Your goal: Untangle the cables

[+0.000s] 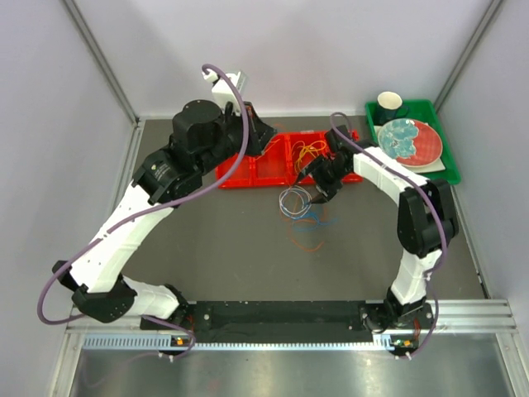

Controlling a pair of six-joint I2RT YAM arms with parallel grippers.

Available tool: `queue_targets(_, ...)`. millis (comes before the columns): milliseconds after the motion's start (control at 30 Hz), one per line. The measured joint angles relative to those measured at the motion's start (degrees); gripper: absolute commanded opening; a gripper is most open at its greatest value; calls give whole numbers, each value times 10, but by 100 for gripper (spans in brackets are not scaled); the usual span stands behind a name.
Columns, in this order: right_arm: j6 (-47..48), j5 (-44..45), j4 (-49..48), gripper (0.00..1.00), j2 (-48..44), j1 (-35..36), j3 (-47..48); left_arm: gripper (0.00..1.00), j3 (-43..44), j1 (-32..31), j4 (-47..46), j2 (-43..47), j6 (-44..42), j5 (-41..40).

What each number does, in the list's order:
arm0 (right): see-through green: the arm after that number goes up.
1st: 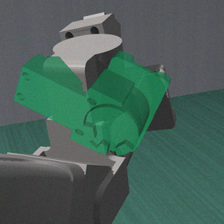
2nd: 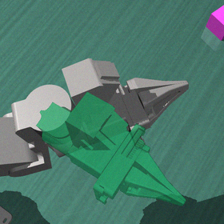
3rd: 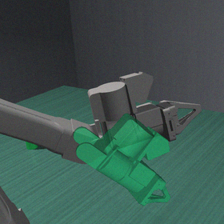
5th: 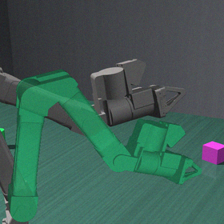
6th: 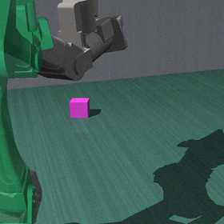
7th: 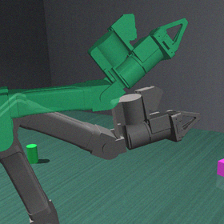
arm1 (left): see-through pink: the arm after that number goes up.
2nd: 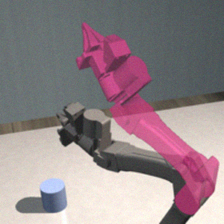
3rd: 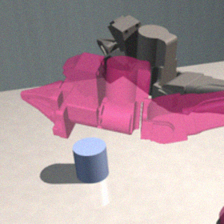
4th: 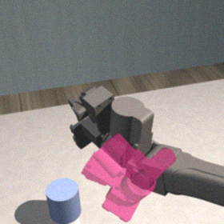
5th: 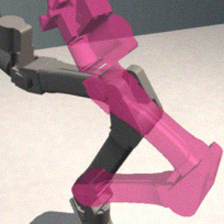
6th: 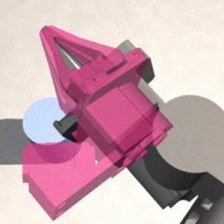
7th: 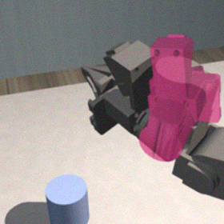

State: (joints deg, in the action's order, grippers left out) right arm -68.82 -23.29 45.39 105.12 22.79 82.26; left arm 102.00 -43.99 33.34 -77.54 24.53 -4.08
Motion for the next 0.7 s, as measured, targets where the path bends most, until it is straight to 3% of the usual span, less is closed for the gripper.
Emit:
queue_targets(300, -53, -11, 6, 70, 63, 5, 75, 0, -14, 0, 0, 8, 9, -1)
queue_targets(533, -64, -20, 16, 65, 92, 23, 114, 0, -16, 0, 0, 10, 11, -2)
queue_targets(633, -59, -22, 28, 47, 93, 26, 117, 0, -16, 0, 0, 10, 11, -5)
queue_targets(700, -55, -25, 29, 22, 93, 27, 115, 0, -16, 0, 0, 10, 10, -8)
